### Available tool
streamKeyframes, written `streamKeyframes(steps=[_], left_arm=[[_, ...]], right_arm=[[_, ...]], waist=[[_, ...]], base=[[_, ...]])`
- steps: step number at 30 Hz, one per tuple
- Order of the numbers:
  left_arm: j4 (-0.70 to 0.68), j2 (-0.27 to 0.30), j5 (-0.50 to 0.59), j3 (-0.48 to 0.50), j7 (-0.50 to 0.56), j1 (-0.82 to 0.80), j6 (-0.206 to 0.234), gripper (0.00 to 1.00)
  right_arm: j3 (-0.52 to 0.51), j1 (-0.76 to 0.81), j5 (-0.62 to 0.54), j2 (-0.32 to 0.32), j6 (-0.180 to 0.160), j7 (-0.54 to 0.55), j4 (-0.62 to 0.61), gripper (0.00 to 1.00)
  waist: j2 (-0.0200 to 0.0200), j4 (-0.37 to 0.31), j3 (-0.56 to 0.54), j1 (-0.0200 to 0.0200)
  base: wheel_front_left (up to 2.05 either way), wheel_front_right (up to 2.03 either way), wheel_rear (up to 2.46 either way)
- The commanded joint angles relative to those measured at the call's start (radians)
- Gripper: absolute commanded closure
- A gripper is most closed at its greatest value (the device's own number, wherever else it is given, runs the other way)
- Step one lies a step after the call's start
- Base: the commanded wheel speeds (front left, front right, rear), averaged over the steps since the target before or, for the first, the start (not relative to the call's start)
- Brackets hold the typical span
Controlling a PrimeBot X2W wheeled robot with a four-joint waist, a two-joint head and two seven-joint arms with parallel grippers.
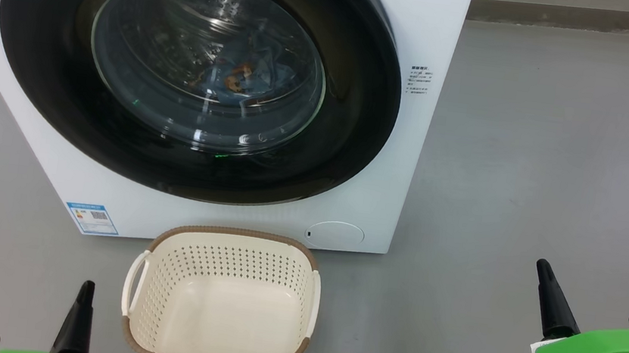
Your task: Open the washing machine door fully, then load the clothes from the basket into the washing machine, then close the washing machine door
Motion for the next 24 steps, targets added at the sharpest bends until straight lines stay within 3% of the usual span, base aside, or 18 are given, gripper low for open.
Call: streamKeyframes(steps=[1, 24], left_arm=[[-0.017, 0.007, -0.023, 0.029, 0.011, -0.052, -0.01, 1.0], [-0.008, -0.026, -0.193, 0.084, 0.07, -0.066, -0.026, 1.0]], right_arm=[[-0.002, -0.012, 0.034, -0.004, -0.003, 0.006, -0.032, 1.0], [-0.058, -0.001, 0.227, 0.026, -0.005, 0.07, -0.048, 1.0]], waist=[[0.0, 0.001, 0.0, -0.0001], [0.0, 0.008, -0.003, -0.0001]], base=[[0.0, 0.0, 0.0], [0.0, 0.0, 0.0]])
